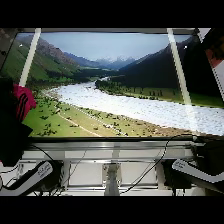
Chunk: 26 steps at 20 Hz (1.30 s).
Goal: Fold the clothes and pants, and hang the long-sleeved shirts on hangers.
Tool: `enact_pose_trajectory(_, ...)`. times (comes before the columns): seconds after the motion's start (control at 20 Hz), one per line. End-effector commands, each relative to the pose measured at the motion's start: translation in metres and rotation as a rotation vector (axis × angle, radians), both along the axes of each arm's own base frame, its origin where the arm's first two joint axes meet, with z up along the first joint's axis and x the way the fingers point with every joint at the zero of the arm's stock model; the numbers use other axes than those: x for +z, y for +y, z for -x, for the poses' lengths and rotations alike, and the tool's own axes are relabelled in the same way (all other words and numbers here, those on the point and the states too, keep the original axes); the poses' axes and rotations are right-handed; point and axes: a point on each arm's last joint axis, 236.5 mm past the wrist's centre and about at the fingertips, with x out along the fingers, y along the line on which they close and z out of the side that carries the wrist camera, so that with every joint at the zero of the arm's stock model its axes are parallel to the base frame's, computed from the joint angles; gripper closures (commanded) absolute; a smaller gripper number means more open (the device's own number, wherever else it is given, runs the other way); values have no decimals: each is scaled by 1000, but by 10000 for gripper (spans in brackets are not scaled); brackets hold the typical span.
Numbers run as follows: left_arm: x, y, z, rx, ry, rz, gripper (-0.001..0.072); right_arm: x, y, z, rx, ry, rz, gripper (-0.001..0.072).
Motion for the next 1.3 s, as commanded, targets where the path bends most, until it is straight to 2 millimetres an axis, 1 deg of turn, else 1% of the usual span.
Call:
enact_pose_trajectory(0.0,-4,21,23,82,4,22,86,0,1,1,1,-1,1,660)
enact_pose_trajectory(0.15,-16,19,21,99,-38,105,87,0,1,1,1,-1,1,661)
enact_pose_trajectory(0.3,-35,18,18,103,-1,145,87,0,1,1,1,-1,1,660)
enact_pose_trajectory(0.45,-56,22,13,105,37,172,87,0,1,1,1,-1,1,660)
enact_pose_trajectory(0.55,-64,24,7,100,41,180,96,0,1,1,1,-1,1,661)
enact_pose_trajectory(0.6,-66,25,6,99,43,180,198,0,1,1,1,-1,1,660)
enact_pose_trajectory(0.7,-66,24,8,101,45,182,598,0,1,1,1,-1,1,660)
enact_pose_trajectory(0.75,-66,22,10,104,49,190,694,0,1,1,1,-1,1,660)
enact_pose_trajectory(0.85,-63,16,14,110,45,211,691,0,1,1,1,-1,1,660)
enact_pose_trajectory(0.9,-58,13,13,107,28,218,692,0,1,1,2,-1,2,660)
enact_pose_trajectory(0.95,-51,5,9,98,-15,243,692,0,1,1,1,-1,1,661)
enact_pose_trajectory(1.0,-41,-7,0,79,-85,278,692,0,1,1,1,-1,1,661)
enact_pose_trajectory(1.05,-23,-23,-15,47,-200,331,693,0,1,1,1,-1,1,660)
enact_pose_trajectory(1.1,4,-45,-34,-4,-351,399,693,1,1,1,0,-3,-1,661)
enact_pose_trajectory(1.15,36,-69,-52,-75,-503,468,694,1,1,1,0,-3,-1,660)
enact_pose_trajectory(1.2,77,-100,-67,-183,-664,544,694,1,1,1,2,-3,-2,660)
enact_pose_trajectory(1.25,118,-131,-75,-310,-795,598,694,4,3,4,18,2,-22,661)
